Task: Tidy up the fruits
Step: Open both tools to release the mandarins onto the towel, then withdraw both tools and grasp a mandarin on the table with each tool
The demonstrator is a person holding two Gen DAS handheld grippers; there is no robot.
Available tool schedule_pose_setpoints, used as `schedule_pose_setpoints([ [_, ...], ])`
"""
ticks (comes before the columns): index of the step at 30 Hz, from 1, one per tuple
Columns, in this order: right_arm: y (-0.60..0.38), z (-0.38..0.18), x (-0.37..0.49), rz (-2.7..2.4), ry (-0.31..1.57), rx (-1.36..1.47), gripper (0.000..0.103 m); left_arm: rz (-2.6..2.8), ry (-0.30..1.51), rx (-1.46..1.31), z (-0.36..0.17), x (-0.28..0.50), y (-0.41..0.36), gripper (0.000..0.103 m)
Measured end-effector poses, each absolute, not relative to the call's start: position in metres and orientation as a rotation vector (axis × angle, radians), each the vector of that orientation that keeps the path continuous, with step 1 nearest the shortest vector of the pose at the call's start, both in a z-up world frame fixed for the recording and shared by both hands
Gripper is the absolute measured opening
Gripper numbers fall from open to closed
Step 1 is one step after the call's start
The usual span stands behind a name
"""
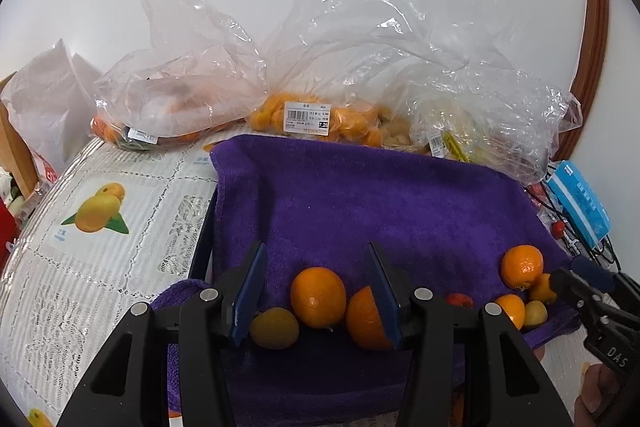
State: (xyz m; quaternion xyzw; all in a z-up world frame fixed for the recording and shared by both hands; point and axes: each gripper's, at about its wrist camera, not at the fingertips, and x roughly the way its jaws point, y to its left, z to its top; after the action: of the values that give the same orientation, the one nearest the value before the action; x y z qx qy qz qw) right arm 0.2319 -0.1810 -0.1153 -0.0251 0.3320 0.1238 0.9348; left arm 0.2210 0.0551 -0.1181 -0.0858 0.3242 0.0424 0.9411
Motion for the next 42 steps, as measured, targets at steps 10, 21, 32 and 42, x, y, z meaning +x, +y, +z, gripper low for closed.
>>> schedule_pose_setpoints([
  [10,-0.176,-0.099,0.215,0.242,0.598,-0.026,0.062,0.083,0.647,-0.180,-0.111,0.213,0.056,0.048],
  [21,-0.156,-0.095,0.177,0.357,0.698,0.046,0.062,0.053,0.654,-0.260,-0.097,0.175,0.079,0.054],
  [32,-0.120,-0.127,0.159,0.384,0.800,0.056,0.048,0.143,0.664,-0.206,-0.122,0.113,0.105,0.055],
  [42,-0.109,-0.143,0.173,0.335,0.875,0.049,0.043,0.107,0.698,-0.235,-0.125,0.116,0.106,0.055],
])
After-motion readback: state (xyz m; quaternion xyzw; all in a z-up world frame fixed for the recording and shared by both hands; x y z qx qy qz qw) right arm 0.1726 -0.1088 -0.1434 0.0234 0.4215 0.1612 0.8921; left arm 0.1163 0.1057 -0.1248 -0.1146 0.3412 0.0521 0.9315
